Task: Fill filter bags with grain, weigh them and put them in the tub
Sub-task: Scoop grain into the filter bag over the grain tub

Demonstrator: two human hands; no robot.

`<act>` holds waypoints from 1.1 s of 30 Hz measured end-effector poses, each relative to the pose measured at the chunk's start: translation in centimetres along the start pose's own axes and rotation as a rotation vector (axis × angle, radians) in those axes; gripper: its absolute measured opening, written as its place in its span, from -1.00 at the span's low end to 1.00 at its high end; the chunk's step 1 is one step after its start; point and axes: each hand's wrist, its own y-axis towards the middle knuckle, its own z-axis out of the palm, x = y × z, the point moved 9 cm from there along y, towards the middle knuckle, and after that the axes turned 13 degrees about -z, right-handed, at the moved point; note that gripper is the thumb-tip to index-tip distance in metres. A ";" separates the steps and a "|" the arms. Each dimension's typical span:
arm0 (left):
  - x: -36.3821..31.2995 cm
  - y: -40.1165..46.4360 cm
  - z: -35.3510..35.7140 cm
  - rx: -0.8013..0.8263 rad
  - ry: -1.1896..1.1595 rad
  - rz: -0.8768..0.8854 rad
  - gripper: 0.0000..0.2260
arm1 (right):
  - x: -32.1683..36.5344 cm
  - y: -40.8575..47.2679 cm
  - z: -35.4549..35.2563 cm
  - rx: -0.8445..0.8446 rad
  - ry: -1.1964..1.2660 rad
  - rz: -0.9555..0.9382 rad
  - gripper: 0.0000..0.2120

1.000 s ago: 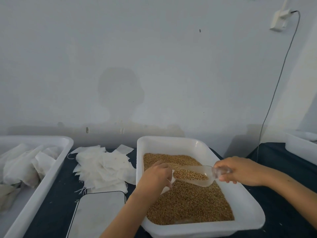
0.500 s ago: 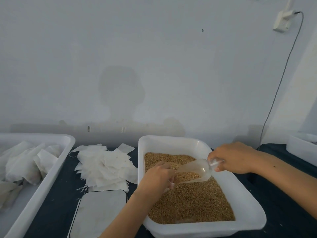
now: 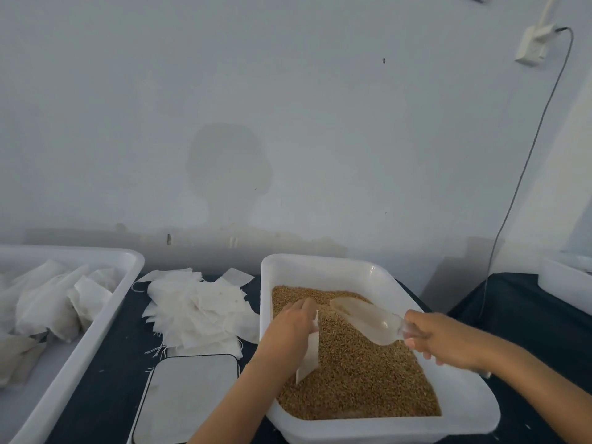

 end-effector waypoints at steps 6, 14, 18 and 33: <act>0.7 -0.2 -1.2 -0.041 -0.136 -0.056 -0.85 | -0.1 1.9 3.8 -0.079 0.027 0.062 -0.80; 1.2 0.1 -1.5 0.004 -0.296 -0.101 -0.89 | 0.3 3.2 7.0 -0.096 -0.048 0.093 -0.76; 1.1 -0.4 -2.9 0.013 -0.486 -0.104 -0.87 | 1.2 3.3 5.6 -0.186 -0.164 0.113 -0.63; 6.7 -6.8 -13.7 -0.333 -0.950 -0.244 -0.74 | 18.4 4.5 0.9 -0.729 0.905 -0.317 -0.83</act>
